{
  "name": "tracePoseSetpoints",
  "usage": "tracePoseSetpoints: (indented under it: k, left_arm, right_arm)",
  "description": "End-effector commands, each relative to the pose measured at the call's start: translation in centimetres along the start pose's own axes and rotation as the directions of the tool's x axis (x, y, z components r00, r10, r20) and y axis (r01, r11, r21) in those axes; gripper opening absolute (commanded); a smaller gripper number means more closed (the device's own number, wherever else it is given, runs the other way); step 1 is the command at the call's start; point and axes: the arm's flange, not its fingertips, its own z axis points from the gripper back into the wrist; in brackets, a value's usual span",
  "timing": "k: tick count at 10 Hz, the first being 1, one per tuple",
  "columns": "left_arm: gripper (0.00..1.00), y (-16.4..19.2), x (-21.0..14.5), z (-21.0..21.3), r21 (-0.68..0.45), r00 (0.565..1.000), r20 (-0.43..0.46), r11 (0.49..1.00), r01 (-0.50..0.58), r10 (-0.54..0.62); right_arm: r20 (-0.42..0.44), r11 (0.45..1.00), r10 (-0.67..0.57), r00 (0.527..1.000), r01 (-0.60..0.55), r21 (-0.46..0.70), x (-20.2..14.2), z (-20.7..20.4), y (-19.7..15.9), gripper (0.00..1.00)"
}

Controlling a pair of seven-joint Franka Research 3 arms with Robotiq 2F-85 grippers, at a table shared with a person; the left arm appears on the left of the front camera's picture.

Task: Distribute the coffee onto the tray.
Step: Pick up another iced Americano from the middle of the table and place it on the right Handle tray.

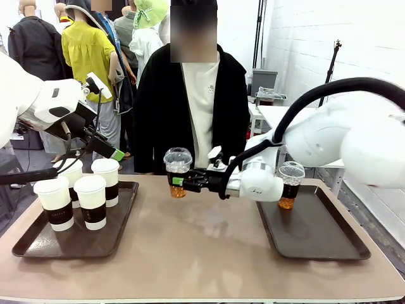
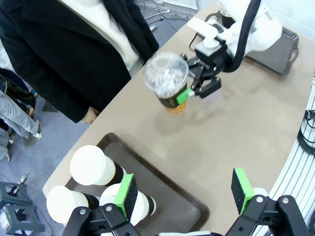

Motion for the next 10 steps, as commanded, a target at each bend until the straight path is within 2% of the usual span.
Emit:
tracePoseSetpoints:
  k: [1,3,6,9,10]
  left_arm:
    - [1.00,0.1,-0.1,-0.1,-0.002,1.000,0.001,1.000,-0.003,0.003]
    - [1.00,0.1,-0.1,-0.1,-0.002,1.000,0.001,1.000,-0.003,0.003]
    - [1.00,0.1,-0.1,-0.1,-0.002,1.000,0.001,1.000,-0.003,0.003]
    - [1.00,0.1,-0.1,-0.1,-0.002,1.000,0.001,1.000,-0.003,0.003]
    - [1.00,0.1,-0.1,-0.1,-0.002,1.000,0.001,1.000,-0.003,0.003]
  right_arm:
    - [0.017,0.999,-0.022,1.000,0.021,0.035,3.0,4.3,1.3,0.67]
    - [-0.002,0.998,-0.016,1.000,0.016,0.055,5.4,9.4,2.0,0.67]
    - [-0.017,0.999,0.004,1.000,-0.004,0.041,6.5,15.3,3.0,0.67]
    - [-0.003,1.000,-0.020,1.000,0.020,0.021,6.1,17.1,3.5,0.67]
    - [-0.028,1.000,0.005,1.000,-0.005,0.003,5.6,17.0,2.7,0.67]
